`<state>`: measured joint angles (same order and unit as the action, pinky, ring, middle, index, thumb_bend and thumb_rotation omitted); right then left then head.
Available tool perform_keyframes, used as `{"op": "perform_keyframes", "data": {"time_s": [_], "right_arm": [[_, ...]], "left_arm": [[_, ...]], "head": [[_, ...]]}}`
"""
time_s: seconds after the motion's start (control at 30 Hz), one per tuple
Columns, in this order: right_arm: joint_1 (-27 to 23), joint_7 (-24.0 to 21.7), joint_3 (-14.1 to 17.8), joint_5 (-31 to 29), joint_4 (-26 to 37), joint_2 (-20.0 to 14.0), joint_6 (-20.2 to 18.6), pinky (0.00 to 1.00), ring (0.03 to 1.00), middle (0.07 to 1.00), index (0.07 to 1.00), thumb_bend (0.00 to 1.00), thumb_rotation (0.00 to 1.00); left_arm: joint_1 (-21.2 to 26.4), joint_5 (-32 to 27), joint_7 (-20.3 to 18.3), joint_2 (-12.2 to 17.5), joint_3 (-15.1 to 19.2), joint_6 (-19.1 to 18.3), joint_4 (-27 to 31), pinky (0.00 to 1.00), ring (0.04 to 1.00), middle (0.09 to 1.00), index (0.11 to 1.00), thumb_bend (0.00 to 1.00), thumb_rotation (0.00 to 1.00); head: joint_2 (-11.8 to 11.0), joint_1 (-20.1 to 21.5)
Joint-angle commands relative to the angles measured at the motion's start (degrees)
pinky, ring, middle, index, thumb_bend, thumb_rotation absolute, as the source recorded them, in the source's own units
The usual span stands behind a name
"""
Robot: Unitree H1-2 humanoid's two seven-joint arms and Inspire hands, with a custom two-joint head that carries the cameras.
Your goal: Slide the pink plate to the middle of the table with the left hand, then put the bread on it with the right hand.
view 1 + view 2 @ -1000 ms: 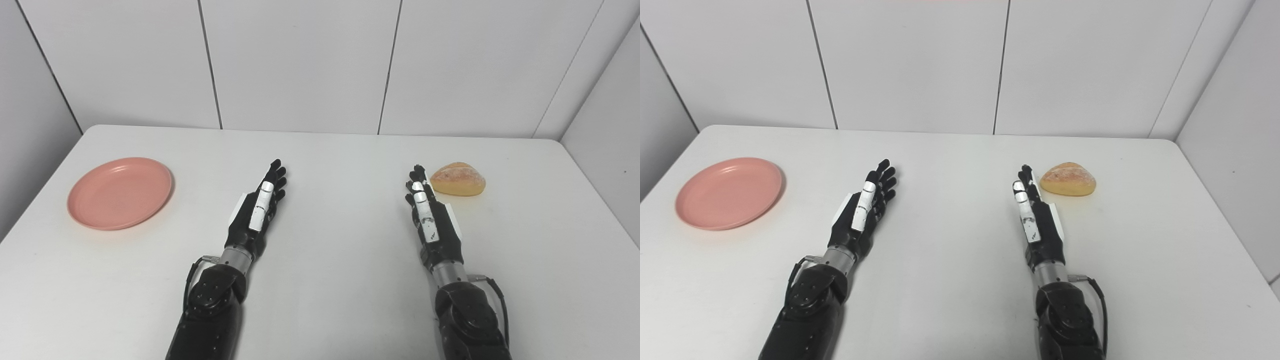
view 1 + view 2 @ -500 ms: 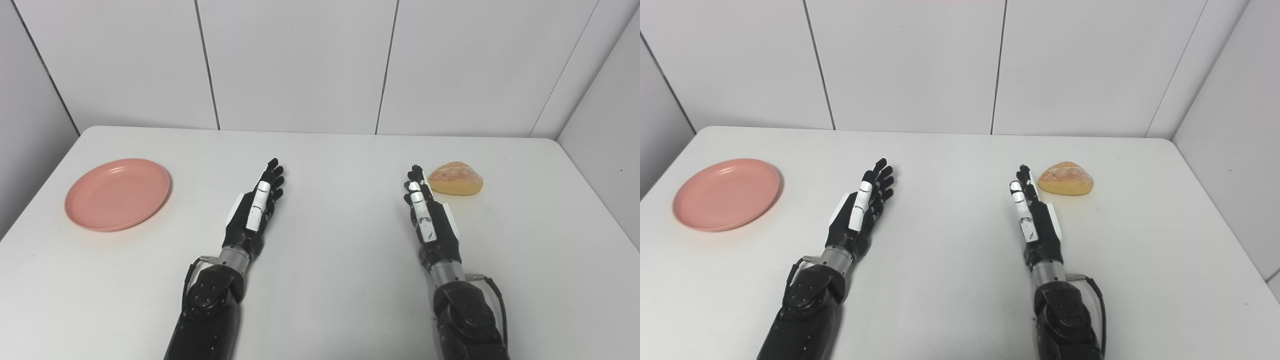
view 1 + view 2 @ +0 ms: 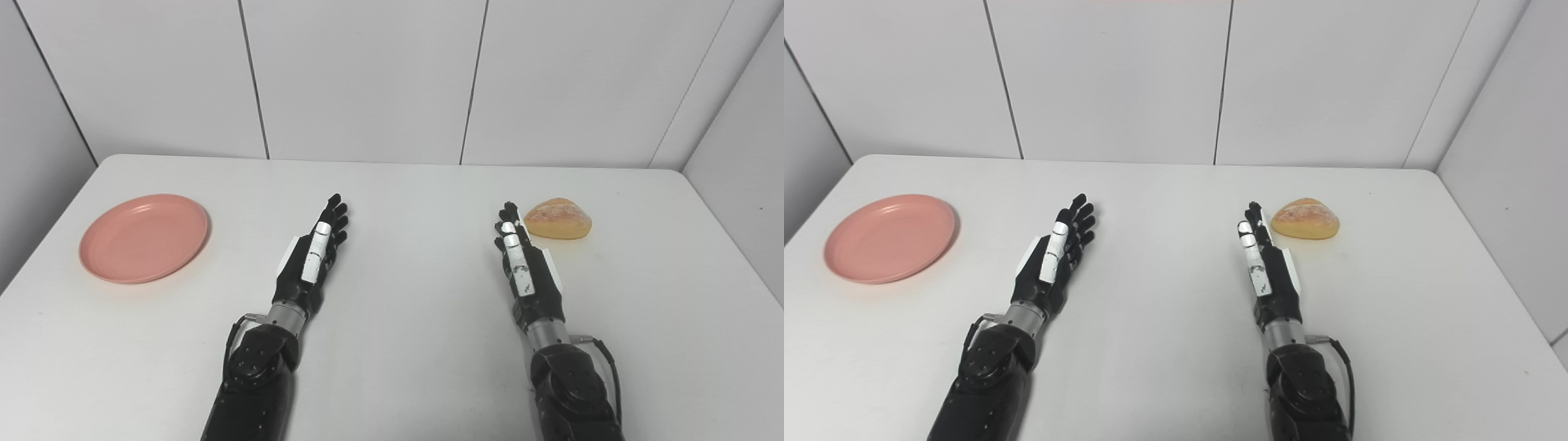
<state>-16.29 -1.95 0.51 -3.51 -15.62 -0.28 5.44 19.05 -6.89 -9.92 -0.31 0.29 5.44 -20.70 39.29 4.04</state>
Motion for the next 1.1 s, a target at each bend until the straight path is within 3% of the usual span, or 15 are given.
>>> {"op": "perform_keyframes", "data": {"time_s": [0.0,0.43,0.6,0.7,0.9,1.07], "right_arm": [[-0.6,0.0,0.0,0.0,-0.2,0.1,0.8,1.0,1.0,1.0,1.0,0.64,0.92],[-0.5,-0.3,0.2,-0.6,-0.4,0.2,1.2,1.0,1.0,1.0,1.0,0.63,0.93],[-0.2,-0.5,0.3,-0.5,-0.5,-0.4,1.9,1.0,1.0,1.0,1.0,0.65,0.91],[0.3,-1.5,0.8,-1.4,-0.4,-1.4,2.1,1.0,1.0,1.0,1.0,0.64,0.91],[1.5,-3.9,1.6,-3.3,-0.3,-3.7,2.5,1.0,1.0,1.0,1.0,0.58,0.92],[1.7,-5.8,2.2,-4.8,-1.3,-4.9,3.6,1.0,1.0,1.0,1.0,0.54,0.94]], "left_arm": [[1.0,-0.5,-0.3,0.2,0.1,1.8,-0.1,1.0,1.0,1.0,1.0,0.63,1.0],[0.9,-0.4,-0.3,0.2,0.0,1.6,0.1,1.0,1.0,1.0,1.0,0.62,1.0],[0.8,-0.6,-0.4,-0.5,-0.2,2.4,-0.6,1.0,1.0,1.0,1.0,0.63,1.0],[0.7,0.4,0.4,-1.4,-0.7,2.8,-1.4,1.0,1.0,1.0,1.0,0.63,1.0],[1.1,2.8,2.9,-3.5,-1.6,5.9,-5.6,1.0,1.0,1.0,1.0,0.62,1.0],[1.3,5.6,5.2,-4.7,-2.9,6.8,-6.6,1.0,1.0,1.0,1.0,0.62,1.0]], "head": [[0.1,0.0],[0.0,-0.6],[-1.4,-5.6],[-3.8,-12.3],[-7.6,-20.1],[-9.1,-23.4]]}}
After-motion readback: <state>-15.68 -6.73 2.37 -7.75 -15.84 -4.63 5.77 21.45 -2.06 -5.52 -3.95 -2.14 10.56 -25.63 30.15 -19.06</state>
